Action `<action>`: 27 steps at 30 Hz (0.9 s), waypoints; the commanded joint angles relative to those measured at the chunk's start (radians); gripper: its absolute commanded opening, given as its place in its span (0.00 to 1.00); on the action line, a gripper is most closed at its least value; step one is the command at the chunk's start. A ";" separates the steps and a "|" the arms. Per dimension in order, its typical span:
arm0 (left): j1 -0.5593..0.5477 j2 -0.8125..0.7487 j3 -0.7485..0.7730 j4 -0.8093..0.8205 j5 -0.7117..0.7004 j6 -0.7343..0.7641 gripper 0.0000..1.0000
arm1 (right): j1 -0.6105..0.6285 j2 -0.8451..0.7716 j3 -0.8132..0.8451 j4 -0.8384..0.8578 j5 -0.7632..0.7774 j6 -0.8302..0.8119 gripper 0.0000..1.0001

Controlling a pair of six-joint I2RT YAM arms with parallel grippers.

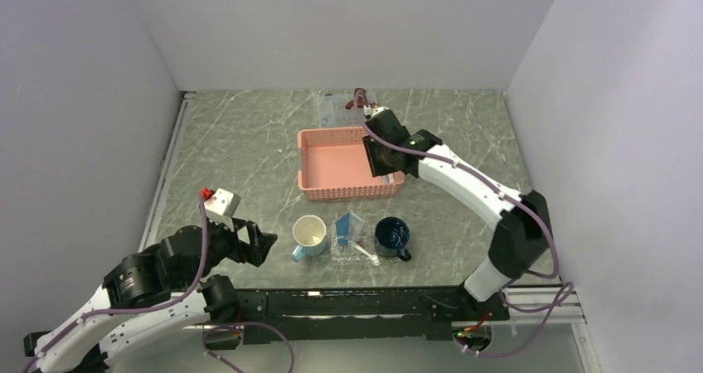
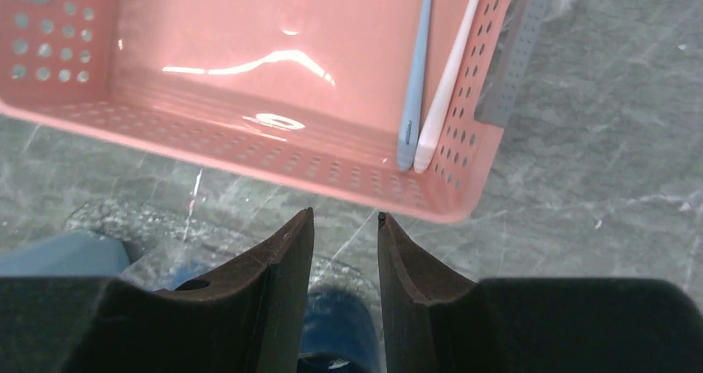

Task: Prepare toiletry sets of a toothbrush and toothpaste on the tray

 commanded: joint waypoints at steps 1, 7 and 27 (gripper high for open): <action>-0.002 0.006 -0.001 0.024 -0.026 -0.012 0.99 | -0.064 0.083 0.045 0.077 -0.118 -0.039 0.37; -0.003 0.002 -0.001 0.021 -0.034 -0.014 0.99 | -0.107 0.201 0.086 0.099 -0.141 -0.039 0.38; -0.003 0.007 0.001 0.014 -0.050 -0.023 0.99 | -0.175 0.442 0.156 0.113 -0.138 -0.031 0.39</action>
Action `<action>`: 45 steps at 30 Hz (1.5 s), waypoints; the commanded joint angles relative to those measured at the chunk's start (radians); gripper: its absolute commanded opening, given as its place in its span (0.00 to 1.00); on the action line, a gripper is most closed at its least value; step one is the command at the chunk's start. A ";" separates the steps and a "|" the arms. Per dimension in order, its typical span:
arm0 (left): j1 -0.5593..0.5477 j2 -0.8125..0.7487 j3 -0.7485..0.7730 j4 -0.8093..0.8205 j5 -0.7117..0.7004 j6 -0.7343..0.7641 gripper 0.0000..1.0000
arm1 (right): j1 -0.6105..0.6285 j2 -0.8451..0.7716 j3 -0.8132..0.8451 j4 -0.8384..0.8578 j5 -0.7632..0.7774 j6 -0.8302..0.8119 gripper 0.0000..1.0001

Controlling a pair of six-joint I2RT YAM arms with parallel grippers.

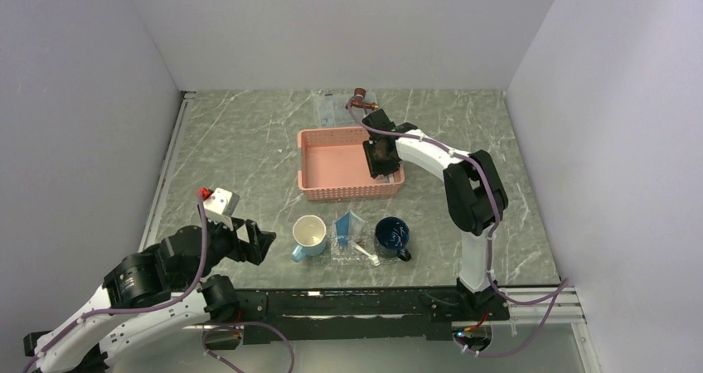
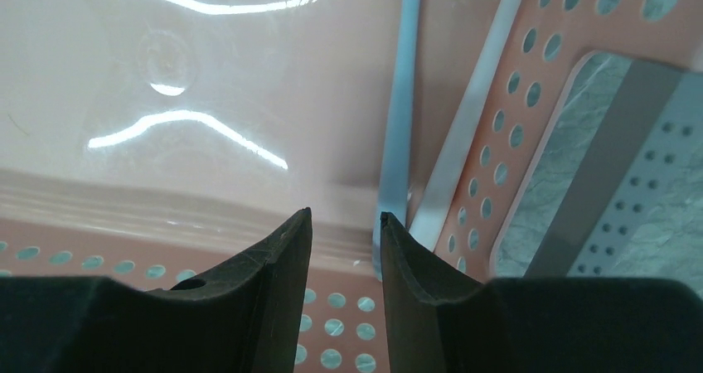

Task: Prepare toiletry sets of a toothbrush and toothpaste on the tray

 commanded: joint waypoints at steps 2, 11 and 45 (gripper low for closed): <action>-0.001 0.007 0.000 0.018 -0.026 -0.015 0.99 | -0.016 0.035 0.069 0.022 0.012 -0.008 0.39; -0.002 -0.001 0.000 0.016 -0.030 -0.016 0.99 | -0.029 0.087 0.081 0.019 0.017 -0.005 0.39; -0.001 0.027 0.012 0.017 -0.019 -0.017 0.99 | -0.009 -0.058 0.022 0.076 -0.012 -0.059 0.00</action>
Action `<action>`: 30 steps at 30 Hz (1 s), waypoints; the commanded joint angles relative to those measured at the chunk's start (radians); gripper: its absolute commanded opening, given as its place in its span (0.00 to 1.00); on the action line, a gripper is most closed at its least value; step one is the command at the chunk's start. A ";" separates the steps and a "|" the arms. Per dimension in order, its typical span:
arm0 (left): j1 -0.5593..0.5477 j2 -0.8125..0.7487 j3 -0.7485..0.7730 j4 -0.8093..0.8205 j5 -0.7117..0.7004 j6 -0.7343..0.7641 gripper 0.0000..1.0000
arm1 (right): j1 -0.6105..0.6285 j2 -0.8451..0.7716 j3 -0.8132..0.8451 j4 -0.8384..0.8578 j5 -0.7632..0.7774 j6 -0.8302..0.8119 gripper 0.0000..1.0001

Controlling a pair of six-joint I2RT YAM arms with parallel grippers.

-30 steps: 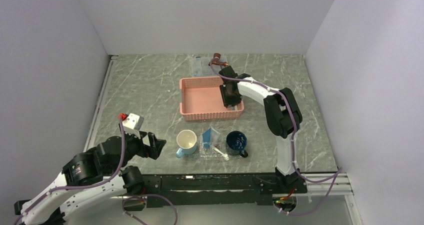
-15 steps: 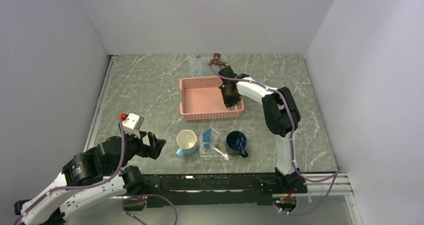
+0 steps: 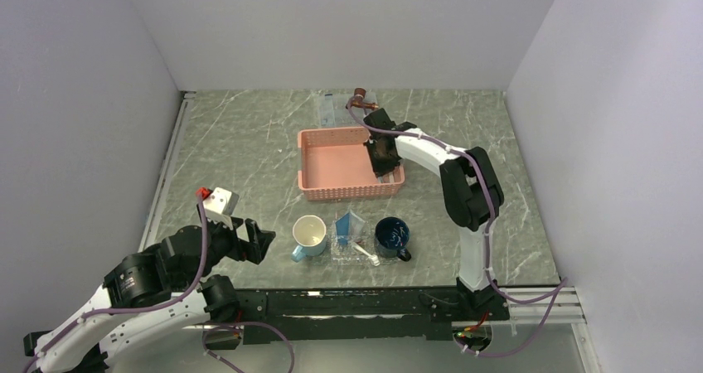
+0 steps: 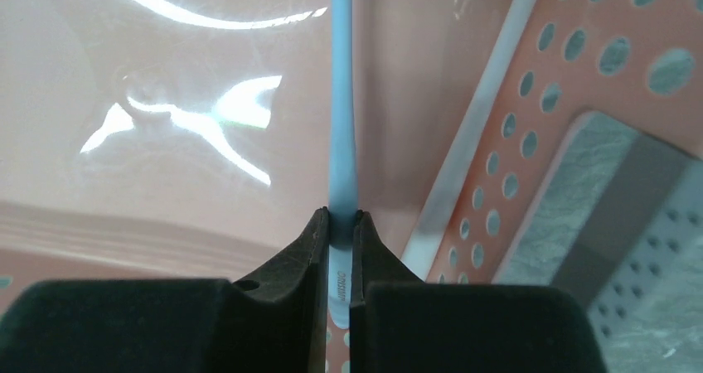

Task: Prepare toiletry sets of a toothbrush and toothpaste on the tray

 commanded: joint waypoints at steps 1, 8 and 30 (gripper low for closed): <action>-0.002 0.035 0.018 0.015 -0.003 -0.018 0.99 | 0.016 -0.145 -0.024 0.062 0.010 -0.025 0.00; -0.002 0.078 0.051 0.062 0.017 -0.024 0.99 | 0.024 -0.312 -0.063 0.086 0.015 -0.046 0.00; 0.145 0.449 0.418 0.070 0.353 0.045 0.99 | 0.277 -0.797 -0.176 -0.031 -0.072 -0.132 0.00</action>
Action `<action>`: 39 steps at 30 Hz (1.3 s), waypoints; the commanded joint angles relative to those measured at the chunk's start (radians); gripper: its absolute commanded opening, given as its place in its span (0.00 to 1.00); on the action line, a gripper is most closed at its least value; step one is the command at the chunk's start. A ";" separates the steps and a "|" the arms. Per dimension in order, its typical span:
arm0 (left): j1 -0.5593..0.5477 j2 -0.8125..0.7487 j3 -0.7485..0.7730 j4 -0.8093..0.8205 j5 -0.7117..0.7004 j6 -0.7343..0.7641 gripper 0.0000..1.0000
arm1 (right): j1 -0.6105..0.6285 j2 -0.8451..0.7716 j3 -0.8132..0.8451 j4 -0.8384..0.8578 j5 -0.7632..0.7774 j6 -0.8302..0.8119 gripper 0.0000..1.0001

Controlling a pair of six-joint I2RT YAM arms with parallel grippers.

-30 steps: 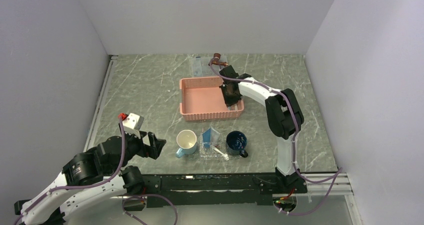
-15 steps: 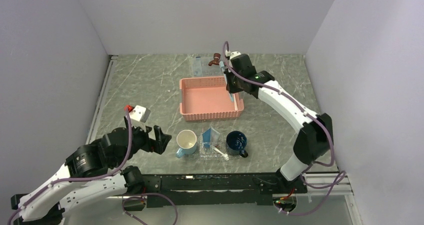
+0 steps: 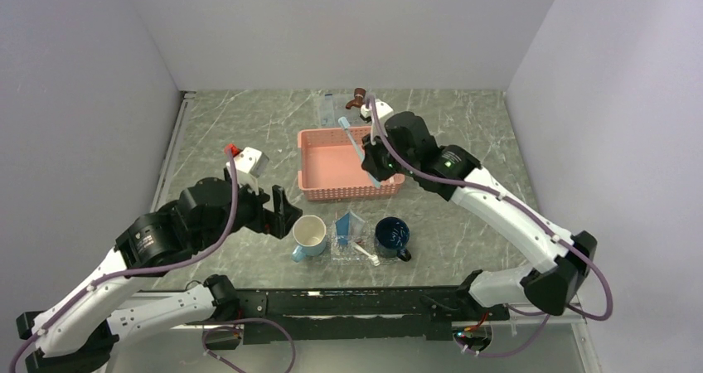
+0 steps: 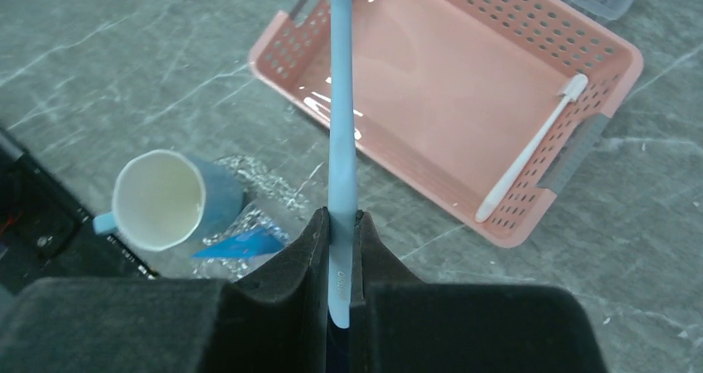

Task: Prepare toiletry sets of a toothbrush and toothpaste on the tray

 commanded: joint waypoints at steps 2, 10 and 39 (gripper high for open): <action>0.145 0.052 0.088 0.041 0.237 0.035 1.00 | 0.047 -0.114 -0.037 -0.035 -0.064 -0.034 0.00; 0.349 0.123 0.138 0.095 0.589 0.070 0.94 | 0.156 -0.187 -0.101 -0.067 -0.156 -0.056 0.00; 0.417 0.049 0.198 0.036 1.124 0.355 0.84 | 0.158 -0.109 -0.050 -0.070 -1.121 -0.116 0.00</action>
